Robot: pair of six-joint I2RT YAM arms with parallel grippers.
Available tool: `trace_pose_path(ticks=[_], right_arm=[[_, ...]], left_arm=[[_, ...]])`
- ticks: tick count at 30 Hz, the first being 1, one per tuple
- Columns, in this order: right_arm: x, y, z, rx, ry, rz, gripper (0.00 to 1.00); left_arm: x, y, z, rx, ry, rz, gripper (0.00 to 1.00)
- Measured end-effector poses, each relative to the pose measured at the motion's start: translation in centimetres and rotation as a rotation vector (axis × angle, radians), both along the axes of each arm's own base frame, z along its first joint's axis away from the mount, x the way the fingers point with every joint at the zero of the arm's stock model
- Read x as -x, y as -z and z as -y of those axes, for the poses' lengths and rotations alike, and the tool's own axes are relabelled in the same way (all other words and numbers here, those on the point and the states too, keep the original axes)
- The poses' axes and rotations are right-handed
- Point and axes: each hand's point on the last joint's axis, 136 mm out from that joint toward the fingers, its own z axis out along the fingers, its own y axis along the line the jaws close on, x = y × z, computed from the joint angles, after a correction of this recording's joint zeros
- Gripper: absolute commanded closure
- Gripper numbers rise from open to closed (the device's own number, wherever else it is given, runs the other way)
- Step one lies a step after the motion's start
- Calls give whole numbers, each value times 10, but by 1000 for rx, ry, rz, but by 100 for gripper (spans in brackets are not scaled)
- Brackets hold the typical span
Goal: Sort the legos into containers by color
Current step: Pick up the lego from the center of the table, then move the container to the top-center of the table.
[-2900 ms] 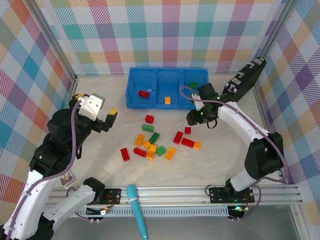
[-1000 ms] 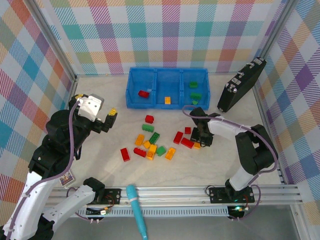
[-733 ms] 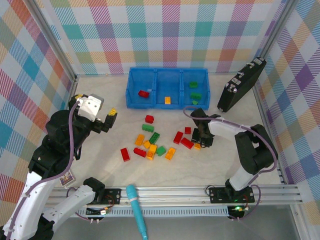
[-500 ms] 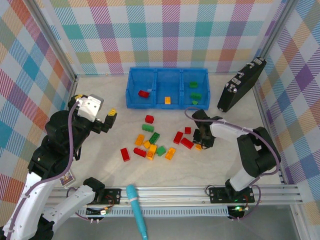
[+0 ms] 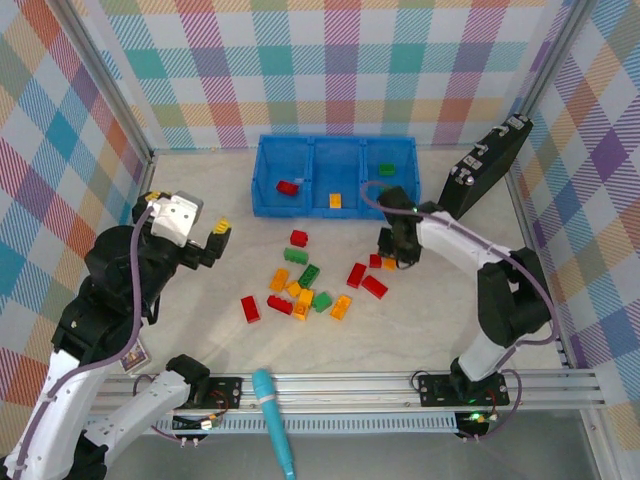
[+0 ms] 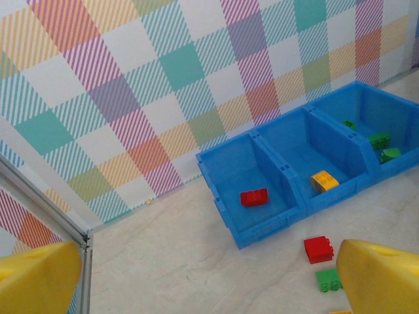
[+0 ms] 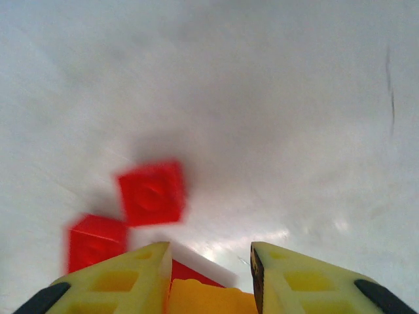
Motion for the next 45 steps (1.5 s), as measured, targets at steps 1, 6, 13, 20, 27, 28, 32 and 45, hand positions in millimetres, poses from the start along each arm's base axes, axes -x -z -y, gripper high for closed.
trace_pose_path(ticks=[1,6,13,20,27,28,32,45], right_arm=[[-13,-10,-5,0,-15,32,64],[-87,-64,-32,3,-102,211,64],[-159,-95,-67,19,-225,365,64],[-202,-86,-89,35,-293,442,64],[-224,-53,-104,51,-330,452,64],[-226,-50,-107,55,-341,454,63],[-225,-39,-125,117,-434,480,63],[-215,-15,-175,287,-648,523,61]], left_arm=[[1,-1,-1,1,-1,3,0],[2,-2,-3,1,-11,8,0],[1,-2,-7,-3,-33,10,0],[-2,0,-8,-12,-44,6,0],[-8,4,-6,-28,-49,-13,0],[-8,5,-5,-28,-49,-14,0],[-9,5,-5,-30,-49,-17,0],[-11,8,-3,-35,-43,-30,0]])
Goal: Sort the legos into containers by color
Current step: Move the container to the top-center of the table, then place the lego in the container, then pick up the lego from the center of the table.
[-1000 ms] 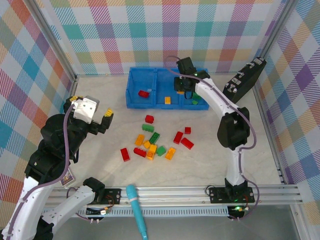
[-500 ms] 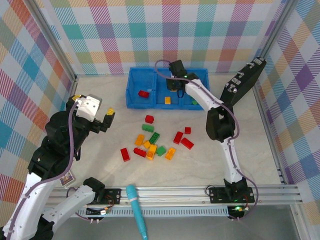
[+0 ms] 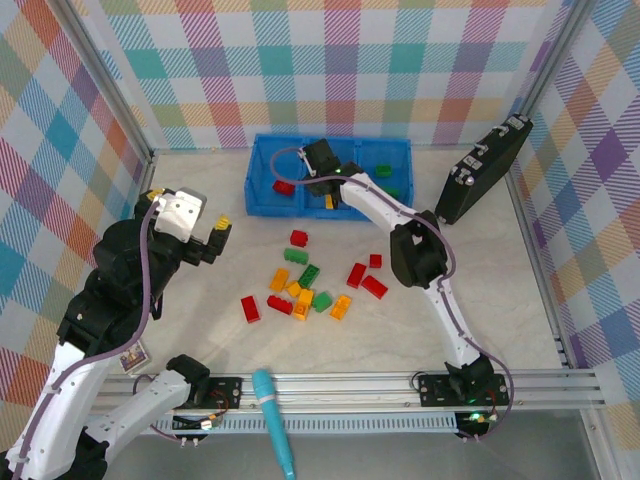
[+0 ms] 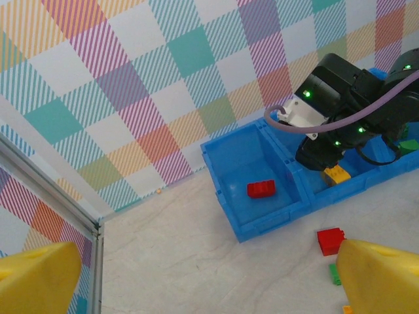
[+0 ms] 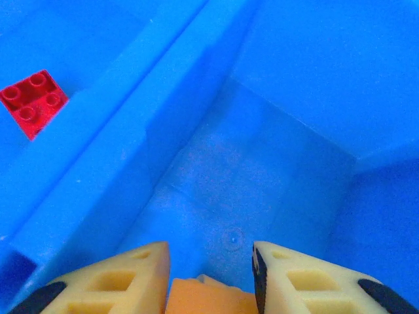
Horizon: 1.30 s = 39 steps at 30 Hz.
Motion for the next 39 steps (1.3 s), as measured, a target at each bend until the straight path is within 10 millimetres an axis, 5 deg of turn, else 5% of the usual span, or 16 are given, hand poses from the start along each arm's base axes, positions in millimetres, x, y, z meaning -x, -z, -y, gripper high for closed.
trace_pose_path(ticks=[11,17,22,28,31,39], right_arm=[[2,6,5,28,6,-12,49],[23,1,18,39,20,-59,48],[66,-37,47,-9,96,-103,47],[143,-83,97,-113,210,-151,41],[181,-77,116,-122,224,-223,38],[275,-12,133,-102,115,-544,24]], left_arm=[[1,-1,3,4,16,1,0],[1,-2,4,7,24,1,0],[3,-3,6,16,37,3,0],[9,-7,4,30,47,20,0],[10,-8,5,34,52,23,0],[11,-8,7,44,65,19,0]])
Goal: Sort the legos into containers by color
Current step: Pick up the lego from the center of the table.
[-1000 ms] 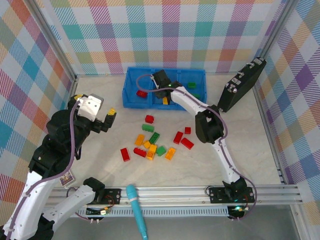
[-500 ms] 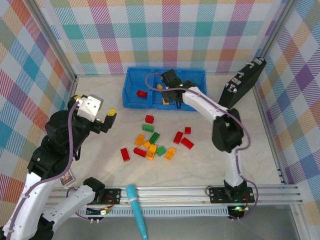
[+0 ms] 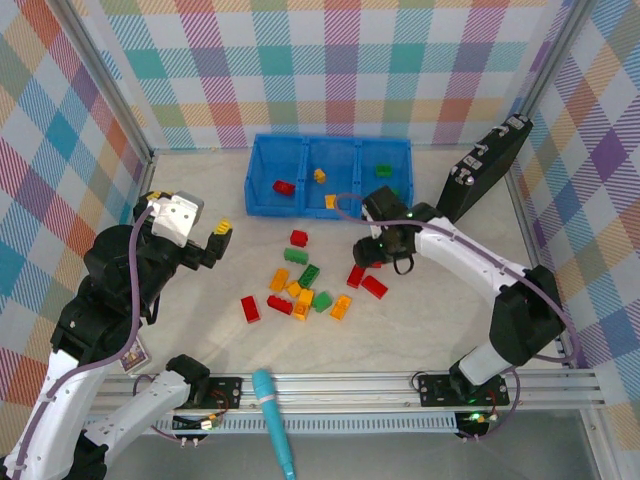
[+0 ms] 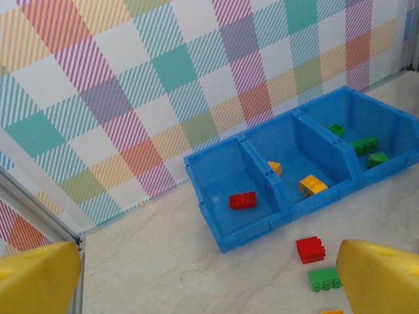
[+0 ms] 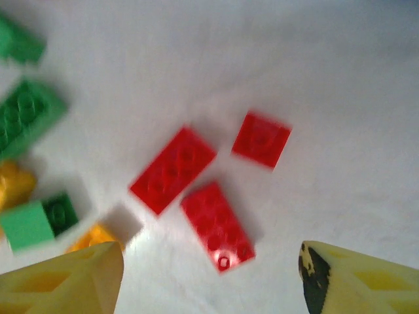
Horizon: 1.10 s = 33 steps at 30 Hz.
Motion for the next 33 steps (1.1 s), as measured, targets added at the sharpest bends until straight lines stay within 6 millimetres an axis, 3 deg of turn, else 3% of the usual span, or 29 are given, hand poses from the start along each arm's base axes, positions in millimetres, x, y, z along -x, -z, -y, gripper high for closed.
trace_pose_path(ticks=[4,8,12,17,22,27,31,33], right_arm=[[32,25,0,-9,-121,-115,21],[44,38,-1,-13,-212,-164,18],[45,58,-4,10,-281,-204,17],[41,90,8,121,-323,-244,17],[32,100,15,187,-343,-226,18],[24,107,16,219,-355,-215,28],[19,108,20,255,-354,-207,52],[19,108,20,254,-356,-207,59]], left_arm=[[1,0,1,2,7,1,0],[-1,1,2,0,7,-4,0],[-2,2,2,1,6,-8,0],[-3,3,3,-1,6,-12,0],[-6,6,5,-7,6,-23,0],[-11,10,7,-16,6,-38,0],[-13,11,8,-19,6,-45,0],[-13,11,8,-19,5,-45,0]])
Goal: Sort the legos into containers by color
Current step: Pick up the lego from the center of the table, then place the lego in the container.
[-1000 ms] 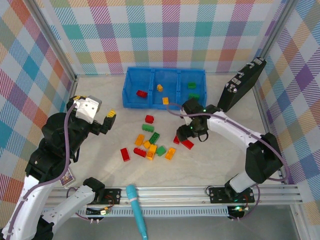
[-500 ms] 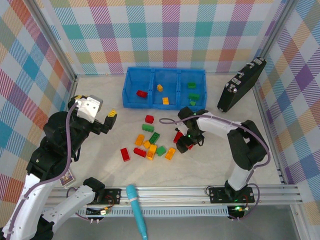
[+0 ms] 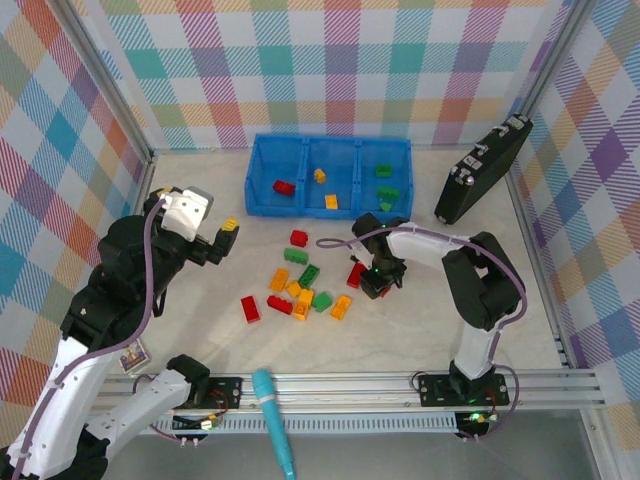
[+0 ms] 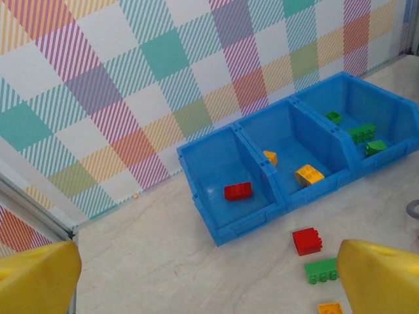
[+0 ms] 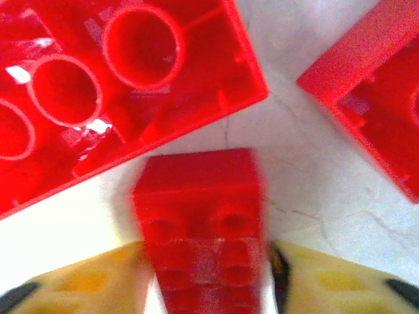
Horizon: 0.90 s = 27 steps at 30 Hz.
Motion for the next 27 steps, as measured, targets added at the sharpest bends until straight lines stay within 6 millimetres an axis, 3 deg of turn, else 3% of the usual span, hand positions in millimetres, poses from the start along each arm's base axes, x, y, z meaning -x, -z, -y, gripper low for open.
trace_pose_path(ticks=[7,10,12,20,24,27], right_arm=[[-2,-4,0,8,7,5,72],[-12,-20,-3,13,7,25,73],[-28,-41,-12,-6,7,69,73],[-117,-164,-76,-252,-45,426,73],[-149,-208,-103,-352,-103,579,72],[-180,-233,-135,-428,-152,682,72]], left_arm=[[0,0,0,0,0,0,0],[1,-1,-1,1,-2,3,0],[1,-1,-2,2,-4,6,0],[2,-1,-3,0,-12,9,0],[3,-1,-7,-3,-25,16,0],[5,-3,-9,0,-30,25,0]])
